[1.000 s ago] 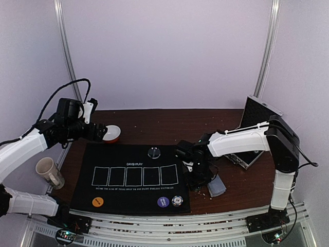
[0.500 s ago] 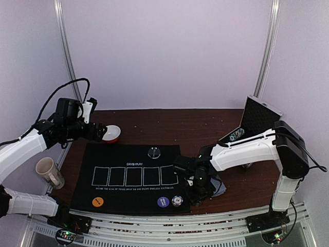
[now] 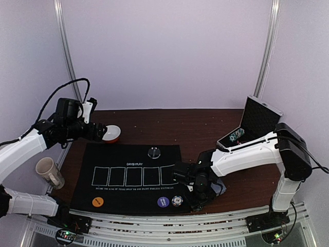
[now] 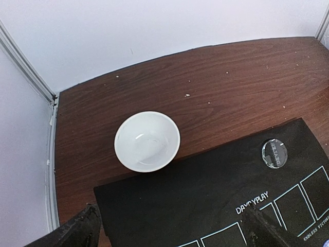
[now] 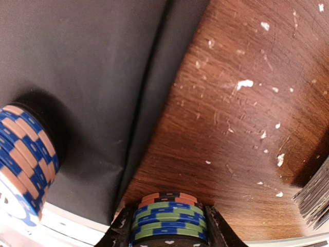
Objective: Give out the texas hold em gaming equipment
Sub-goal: Move the pile of poker chips to the corner of the board.
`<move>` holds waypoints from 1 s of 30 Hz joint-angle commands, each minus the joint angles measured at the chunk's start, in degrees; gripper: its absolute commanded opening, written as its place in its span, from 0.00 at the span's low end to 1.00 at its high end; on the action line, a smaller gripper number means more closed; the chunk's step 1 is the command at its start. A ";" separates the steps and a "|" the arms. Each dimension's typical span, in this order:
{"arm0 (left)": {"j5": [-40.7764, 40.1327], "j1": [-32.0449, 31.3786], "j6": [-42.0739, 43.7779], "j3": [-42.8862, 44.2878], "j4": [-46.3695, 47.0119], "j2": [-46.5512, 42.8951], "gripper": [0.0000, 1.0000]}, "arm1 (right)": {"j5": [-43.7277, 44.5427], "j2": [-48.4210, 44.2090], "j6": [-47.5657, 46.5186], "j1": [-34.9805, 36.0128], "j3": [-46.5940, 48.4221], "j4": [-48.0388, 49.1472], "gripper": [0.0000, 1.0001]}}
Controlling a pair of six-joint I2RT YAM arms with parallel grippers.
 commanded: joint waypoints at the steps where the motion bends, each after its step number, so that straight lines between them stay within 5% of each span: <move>1: 0.58 -0.20 0.65 0.52 2.32 -0.51 0.98 | -2.12 4.72 0.59 0.71 -4.31 0.32 0.32; 30: 1.09 -0.20 0.69 0.92 2.10 -0.43 0.98 | 6.27 7.98 2.73 3.83 -1.56 -4.13 0.53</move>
